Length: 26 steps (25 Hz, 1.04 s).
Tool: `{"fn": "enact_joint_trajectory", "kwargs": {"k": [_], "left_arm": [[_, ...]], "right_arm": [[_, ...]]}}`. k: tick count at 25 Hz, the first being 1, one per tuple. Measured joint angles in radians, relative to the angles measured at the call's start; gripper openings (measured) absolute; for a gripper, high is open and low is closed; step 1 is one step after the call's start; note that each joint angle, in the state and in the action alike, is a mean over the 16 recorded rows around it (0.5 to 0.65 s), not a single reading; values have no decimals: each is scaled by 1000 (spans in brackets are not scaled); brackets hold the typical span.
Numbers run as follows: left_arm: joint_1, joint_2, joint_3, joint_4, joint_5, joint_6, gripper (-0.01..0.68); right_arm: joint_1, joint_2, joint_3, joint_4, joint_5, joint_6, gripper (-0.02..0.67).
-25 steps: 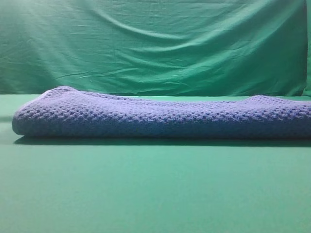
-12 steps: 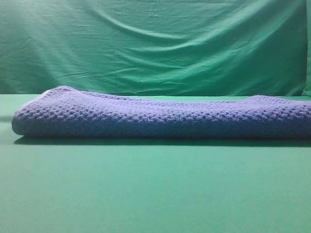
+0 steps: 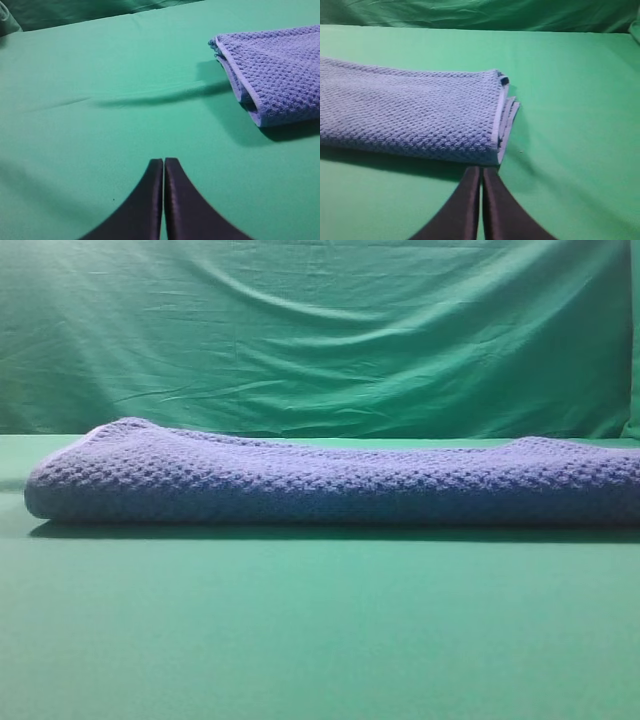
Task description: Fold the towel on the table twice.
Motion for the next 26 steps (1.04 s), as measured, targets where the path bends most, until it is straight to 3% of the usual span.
{"fn": "enact_joint_trajectory", "kwargs": {"k": [26], "left_arm": [[32, 0, 0, 0, 0, 0, 0]], "right_arm": [[-28, 0, 0, 0, 0, 4, 0]]}}
